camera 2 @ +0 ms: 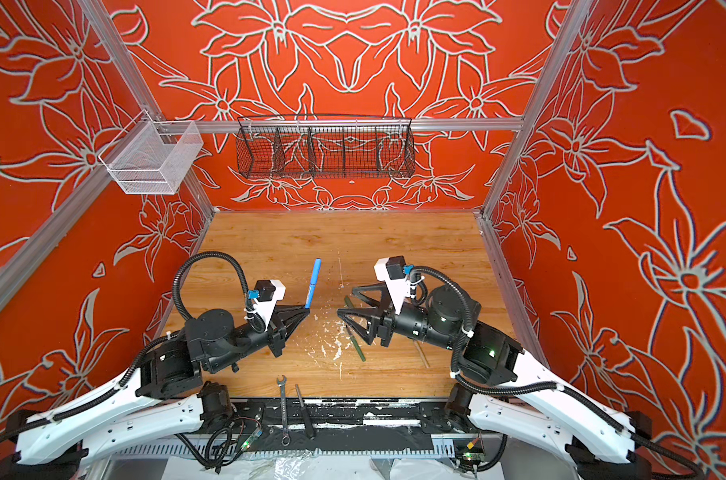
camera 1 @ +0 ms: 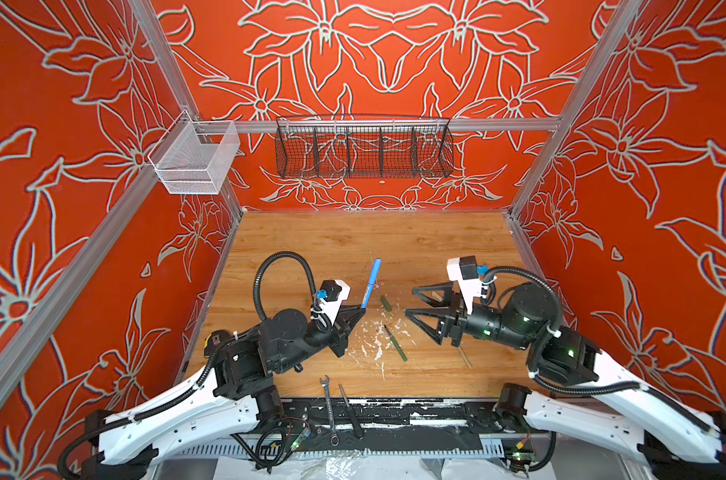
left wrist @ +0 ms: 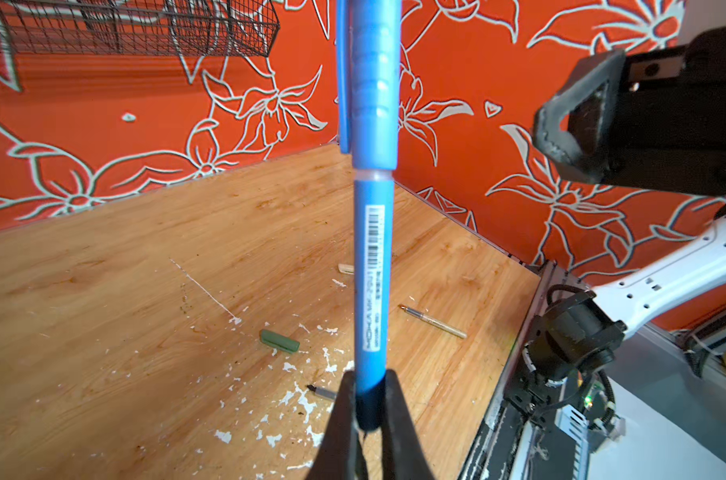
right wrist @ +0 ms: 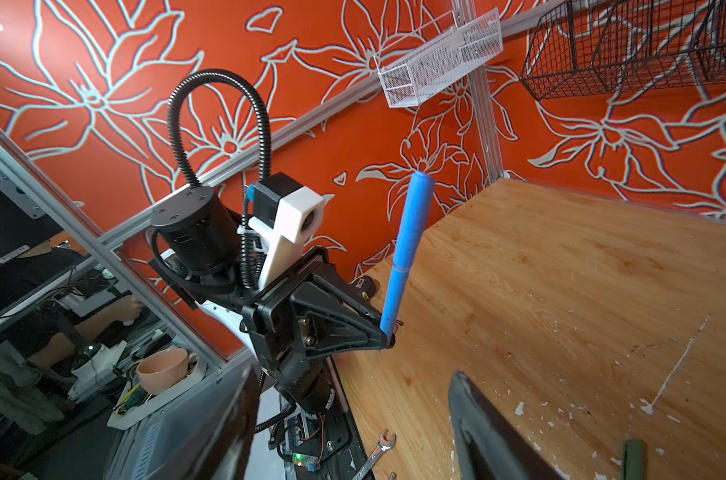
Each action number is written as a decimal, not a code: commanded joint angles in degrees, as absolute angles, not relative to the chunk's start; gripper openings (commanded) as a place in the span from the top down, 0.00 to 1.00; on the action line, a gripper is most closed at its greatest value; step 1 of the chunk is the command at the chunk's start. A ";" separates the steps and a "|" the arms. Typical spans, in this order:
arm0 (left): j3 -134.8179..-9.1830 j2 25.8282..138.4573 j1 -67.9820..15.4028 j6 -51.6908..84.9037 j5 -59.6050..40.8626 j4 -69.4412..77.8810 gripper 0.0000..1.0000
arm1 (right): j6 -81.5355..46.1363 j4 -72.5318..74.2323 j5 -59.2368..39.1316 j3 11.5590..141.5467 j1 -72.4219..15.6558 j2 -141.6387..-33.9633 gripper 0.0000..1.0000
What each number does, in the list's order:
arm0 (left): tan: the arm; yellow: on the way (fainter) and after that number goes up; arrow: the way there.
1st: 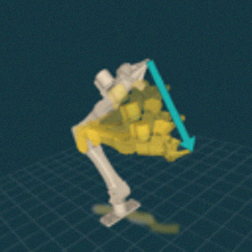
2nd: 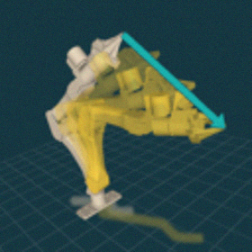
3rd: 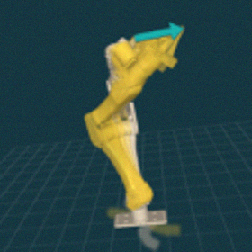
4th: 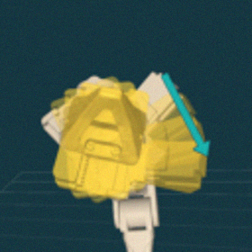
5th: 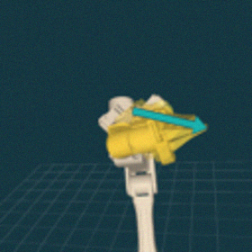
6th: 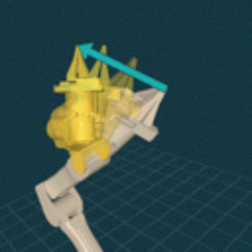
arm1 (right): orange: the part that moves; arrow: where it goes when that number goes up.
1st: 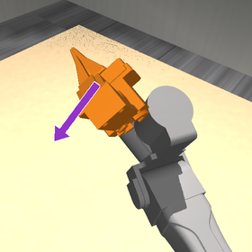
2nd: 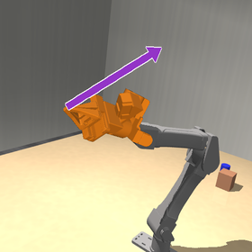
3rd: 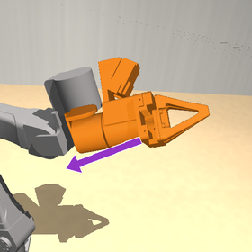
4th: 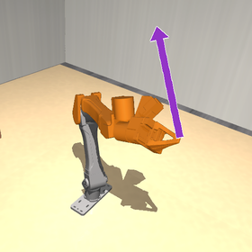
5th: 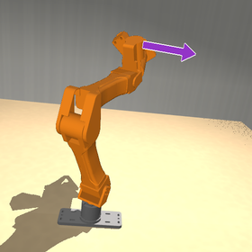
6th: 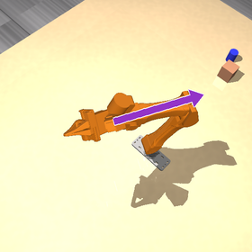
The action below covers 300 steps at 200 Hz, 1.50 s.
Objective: Insert the pens into the pen caps
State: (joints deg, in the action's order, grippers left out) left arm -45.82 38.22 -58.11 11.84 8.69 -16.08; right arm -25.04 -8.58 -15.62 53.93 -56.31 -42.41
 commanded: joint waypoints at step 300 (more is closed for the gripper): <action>-43.01 35.57 -53.09 14.31 0.88 -15.19 1.00 | -32.22 9.40 -35.38 61.45 -49.82 -72.16 1.00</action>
State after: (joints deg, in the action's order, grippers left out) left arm -40.75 35.18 -53.84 14.92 1.32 -17.10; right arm -30.96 11.94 -34.74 58.28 -49.98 -71.81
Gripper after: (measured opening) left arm 0.095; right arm 0.142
